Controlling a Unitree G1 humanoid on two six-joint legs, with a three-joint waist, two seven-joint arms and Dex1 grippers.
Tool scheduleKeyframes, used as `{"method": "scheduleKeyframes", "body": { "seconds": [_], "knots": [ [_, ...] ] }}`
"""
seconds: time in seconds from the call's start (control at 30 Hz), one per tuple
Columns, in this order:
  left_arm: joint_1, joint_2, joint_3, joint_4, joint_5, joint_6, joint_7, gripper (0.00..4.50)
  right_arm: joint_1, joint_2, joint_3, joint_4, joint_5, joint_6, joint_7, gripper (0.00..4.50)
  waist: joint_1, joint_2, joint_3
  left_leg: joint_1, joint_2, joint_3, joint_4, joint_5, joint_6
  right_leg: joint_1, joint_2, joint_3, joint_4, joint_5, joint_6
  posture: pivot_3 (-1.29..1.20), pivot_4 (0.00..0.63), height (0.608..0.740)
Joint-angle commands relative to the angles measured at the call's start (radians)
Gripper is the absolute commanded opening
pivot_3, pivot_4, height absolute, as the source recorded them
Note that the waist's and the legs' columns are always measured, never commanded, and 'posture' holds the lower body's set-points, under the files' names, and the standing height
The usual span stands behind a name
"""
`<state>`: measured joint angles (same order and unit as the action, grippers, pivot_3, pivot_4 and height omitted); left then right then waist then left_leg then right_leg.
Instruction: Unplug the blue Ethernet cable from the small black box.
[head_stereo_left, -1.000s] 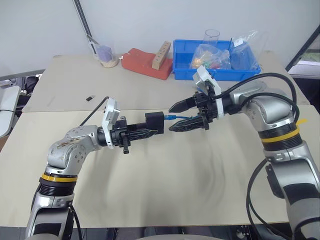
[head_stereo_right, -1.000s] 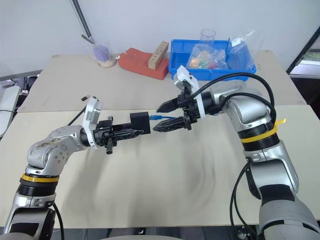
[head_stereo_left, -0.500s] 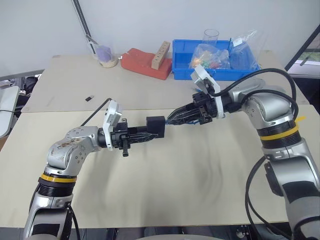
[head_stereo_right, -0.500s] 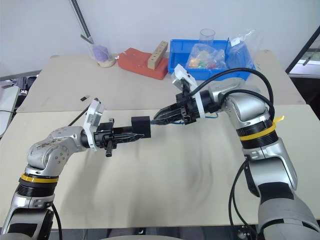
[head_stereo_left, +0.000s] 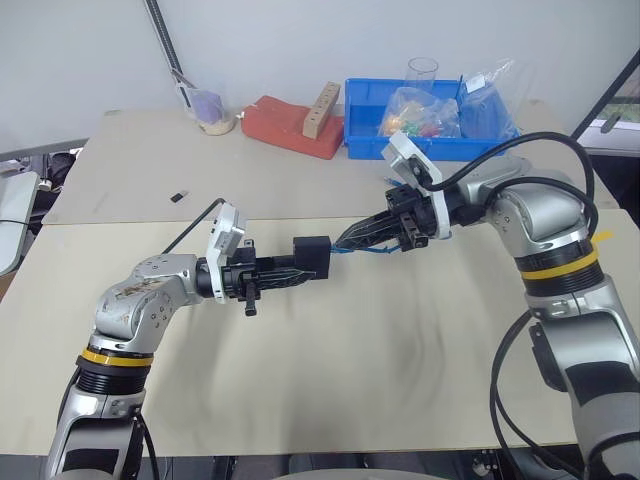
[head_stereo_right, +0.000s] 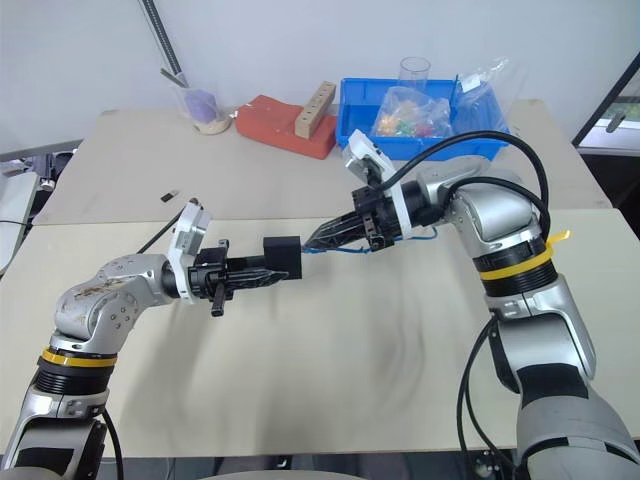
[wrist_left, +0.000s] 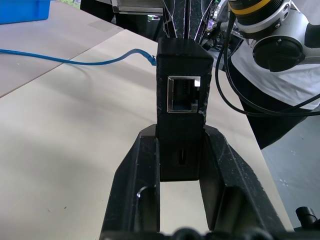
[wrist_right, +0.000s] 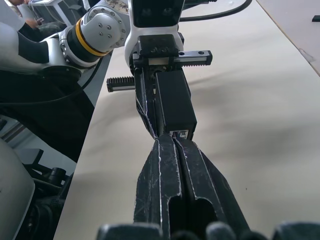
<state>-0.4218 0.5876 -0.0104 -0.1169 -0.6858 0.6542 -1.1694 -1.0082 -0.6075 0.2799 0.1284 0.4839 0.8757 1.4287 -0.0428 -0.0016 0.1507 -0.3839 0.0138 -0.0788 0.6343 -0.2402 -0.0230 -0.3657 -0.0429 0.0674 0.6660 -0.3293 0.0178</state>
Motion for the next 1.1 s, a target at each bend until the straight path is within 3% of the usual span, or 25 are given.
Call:
{"method": "scheduleKeyframes", "body": {
  "seconds": [0.03,0.13,0.83,0.93,1.07,1.1],
  "knots": [
    [-0.019,0.008,0.014,-0.012,-0.001,-0.023,-0.011,0.55,-0.012,-0.013,-0.023,-0.025,0.012,-0.008,0.009,1.26,0.0,0.0,0.0,0.0,0.0,0.0,0.0,0.0,0.0,0.0,0.0,0.0,0.0,0.0,0.0,0.0,0.15,0.74],
    [-0.023,0.008,0.013,-0.009,-0.001,-0.022,-0.013,0.55,-0.014,-0.011,-0.022,-0.013,-0.006,-0.032,-0.003,2.24,0.0,0.0,0.0,0.0,0.0,0.0,0.0,0.0,0.0,0.0,0.0,0.0,0.0,0.0,0.0,0.0,0.15,0.74],
    [-0.024,0.002,0.007,-0.018,-0.002,-0.02,-0.019,0.55,-0.007,0.008,0.007,0.036,-0.047,-0.083,0.016,2.24,0.0,0.0,0.0,0.0,0.0,0.0,0.0,0.0,0.0,0.0,0.0,0.0,0.001,0.0,0.0,0.0,0.15,0.74],
    [-0.02,0.005,0.005,-0.021,-0.001,-0.02,-0.021,0.55,-0.007,0.011,0.006,0.039,-0.048,-0.087,0.018,1.45,0.0,0.0,0.0,0.0,0.0,0.0,0.0,0.0,0.0,0.0,0.0,0.0,0.001,0.0,0.0,0.0,0.15,0.74],
    [-0.018,0.006,0.005,-0.025,-0.001,-0.019,-0.023,0.55,-0.01,0.014,0.004,0.042,-0.047,-0.086,0.024,0.02,0.0,0.0,0.0,0.0,0.0,0.0,0.001,0.0,0.0,-0.001,0.0,0.0,0.001,0.0,0.0,0.0,0.15,0.74],
    [-0.018,0.006,0.005,-0.025,0.0,-0.019,-0.024,0.55,-0.011,0.014,0.003,0.043,-0.047,-0.085,0.026,0.02,0.0,0.0,0.0,0.0,0.0,0.0,0.001,0.0,0.0,-0.001,0.0,0.0,0.001,0.0,0.0,0.0,0.15,0.74]
  ]
}}
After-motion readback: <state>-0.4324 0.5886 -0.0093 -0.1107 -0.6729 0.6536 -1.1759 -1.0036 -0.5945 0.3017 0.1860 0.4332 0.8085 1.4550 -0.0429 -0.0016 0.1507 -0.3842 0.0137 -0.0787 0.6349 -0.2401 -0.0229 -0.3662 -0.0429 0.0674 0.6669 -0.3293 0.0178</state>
